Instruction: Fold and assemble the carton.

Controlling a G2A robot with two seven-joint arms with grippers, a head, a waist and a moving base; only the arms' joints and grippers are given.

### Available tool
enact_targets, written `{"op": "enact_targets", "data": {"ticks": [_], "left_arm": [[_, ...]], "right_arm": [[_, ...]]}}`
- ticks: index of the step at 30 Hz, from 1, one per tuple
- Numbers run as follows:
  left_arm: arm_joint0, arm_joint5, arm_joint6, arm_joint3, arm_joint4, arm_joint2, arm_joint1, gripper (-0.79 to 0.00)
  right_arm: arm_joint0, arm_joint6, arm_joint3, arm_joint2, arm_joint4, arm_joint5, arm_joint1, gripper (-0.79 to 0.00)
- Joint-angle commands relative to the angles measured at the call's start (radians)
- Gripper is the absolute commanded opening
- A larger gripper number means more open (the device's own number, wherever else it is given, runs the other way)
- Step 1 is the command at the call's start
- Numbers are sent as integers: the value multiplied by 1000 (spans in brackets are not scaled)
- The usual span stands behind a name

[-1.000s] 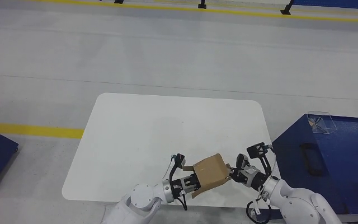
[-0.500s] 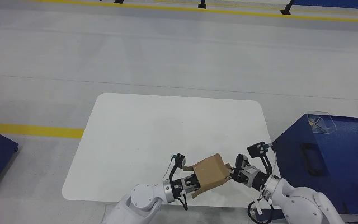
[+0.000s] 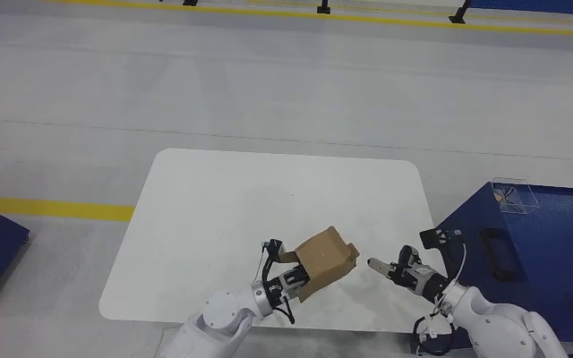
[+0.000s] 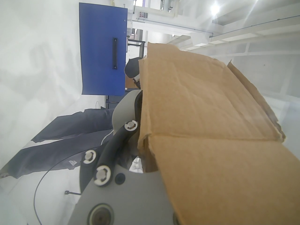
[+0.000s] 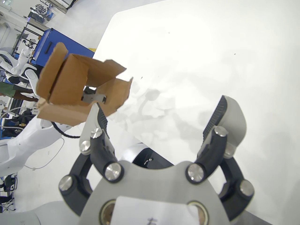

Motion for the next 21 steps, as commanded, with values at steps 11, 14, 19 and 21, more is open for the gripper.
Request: {"op": "enact_targets", "data": {"ticks": [11, 14, 19, 21], "left_arm": [[-9, 0, -21, 7, 11, 19, -6, -785], [-10, -1, -26, 9, 11, 19, -6, -785], [-10, -4, -36, 16, 8, 18, -6, -785], [-11, 2, -51, 18, -1, 20, -7, -785]], "right_arm": [[72, -11, 18, -147, -77, 40, -9, 0], [88, -16, 22, -175, -90, 48, -12, 0], [101, -24, 35, -182, -84, 53, -14, 0], [102, -27, 39, -174, -64, 51, -15, 0]]}}
